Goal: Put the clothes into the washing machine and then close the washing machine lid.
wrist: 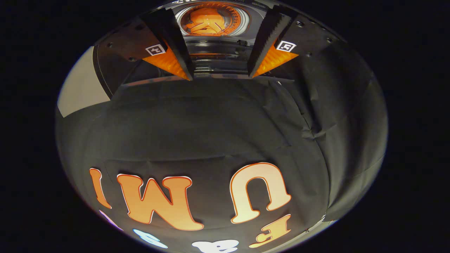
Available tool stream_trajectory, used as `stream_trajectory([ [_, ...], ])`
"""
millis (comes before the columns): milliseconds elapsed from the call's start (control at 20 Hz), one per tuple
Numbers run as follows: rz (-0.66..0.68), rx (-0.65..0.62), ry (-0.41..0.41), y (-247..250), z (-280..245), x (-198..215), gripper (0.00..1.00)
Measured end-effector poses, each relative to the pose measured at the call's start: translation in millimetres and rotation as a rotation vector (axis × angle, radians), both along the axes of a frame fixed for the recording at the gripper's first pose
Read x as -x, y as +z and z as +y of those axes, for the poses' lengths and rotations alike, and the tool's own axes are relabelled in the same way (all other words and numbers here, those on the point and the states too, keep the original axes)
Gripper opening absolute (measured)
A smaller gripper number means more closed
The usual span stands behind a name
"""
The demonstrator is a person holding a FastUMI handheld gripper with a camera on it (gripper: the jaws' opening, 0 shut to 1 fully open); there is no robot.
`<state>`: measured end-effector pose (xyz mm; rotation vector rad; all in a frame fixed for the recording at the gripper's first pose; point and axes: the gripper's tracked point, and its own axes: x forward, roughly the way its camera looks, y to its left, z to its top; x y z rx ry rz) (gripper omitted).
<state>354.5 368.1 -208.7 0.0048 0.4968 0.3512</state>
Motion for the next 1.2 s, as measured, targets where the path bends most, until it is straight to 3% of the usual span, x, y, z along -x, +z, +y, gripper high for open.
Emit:
stream_trajectory([
  [250,-0.007,0.031,-0.046,-9.0,1.1,-39.0,0.98],
  [550,-0.004,0.082,-0.077,-26.7,1.4,-57.5,0.99],
  [1200,-0.092,0.083,-0.075,-26.7,-8.7,-7.5,0.99],
])
